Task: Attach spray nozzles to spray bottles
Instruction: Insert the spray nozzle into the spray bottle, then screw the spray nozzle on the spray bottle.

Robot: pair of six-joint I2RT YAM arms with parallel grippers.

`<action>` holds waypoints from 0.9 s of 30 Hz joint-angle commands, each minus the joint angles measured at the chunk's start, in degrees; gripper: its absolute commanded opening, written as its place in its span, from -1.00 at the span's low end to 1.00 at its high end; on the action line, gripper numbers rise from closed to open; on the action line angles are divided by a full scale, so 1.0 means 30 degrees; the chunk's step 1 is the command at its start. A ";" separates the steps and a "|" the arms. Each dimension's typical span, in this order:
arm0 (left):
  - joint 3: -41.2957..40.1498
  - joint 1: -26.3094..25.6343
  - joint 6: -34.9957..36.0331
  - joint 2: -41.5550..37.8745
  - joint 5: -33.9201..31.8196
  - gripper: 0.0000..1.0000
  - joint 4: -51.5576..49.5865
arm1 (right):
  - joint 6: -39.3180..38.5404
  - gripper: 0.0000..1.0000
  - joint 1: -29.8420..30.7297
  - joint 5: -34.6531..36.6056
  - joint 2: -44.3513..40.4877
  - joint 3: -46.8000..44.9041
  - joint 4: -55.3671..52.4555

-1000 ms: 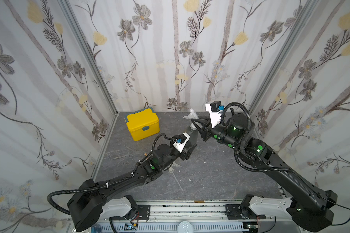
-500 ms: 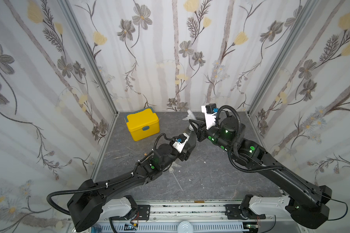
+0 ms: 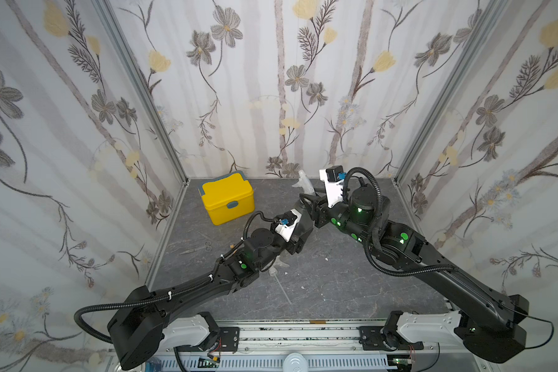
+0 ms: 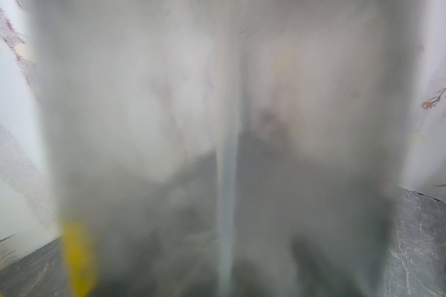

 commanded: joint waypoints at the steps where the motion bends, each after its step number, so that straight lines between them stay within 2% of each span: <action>1: 0.0173 0.0008 -0.0006 0.0031 0.0055 0.54 0.1169 | -0.0181 -0.09 0.0032 0.0247 -0.0164 0.0178 -0.0189; 6: 0.0163 -0.0009 -0.0022 0.0061 0.0159 0.54 0.1190 | -0.0354 -0.01 0.0039 0.0234 -0.0494 0.0448 -0.0397; 17: 0.0172 0.0000 -0.0026 0.0002 0.0304 0.54 0.1172 | -0.0869 0.30 0.0009 -0.2127 -0.1666 -0.0197 -0.1635; 24: 0.0092 -0.0016 -0.0045 -0.0115 0.0550 0.54 0.1262 | -0.0884 0.33 -0.0139 -0.2941 -0.2784 -0.1233 -0.1692; 27: -0.0025 0.0012 -0.0090 -0.0196 0.0766 0.54 0.1413 | -0.0855 0.28 -0.0630 -0.3105 -0.2949 -0.1522 -0.1630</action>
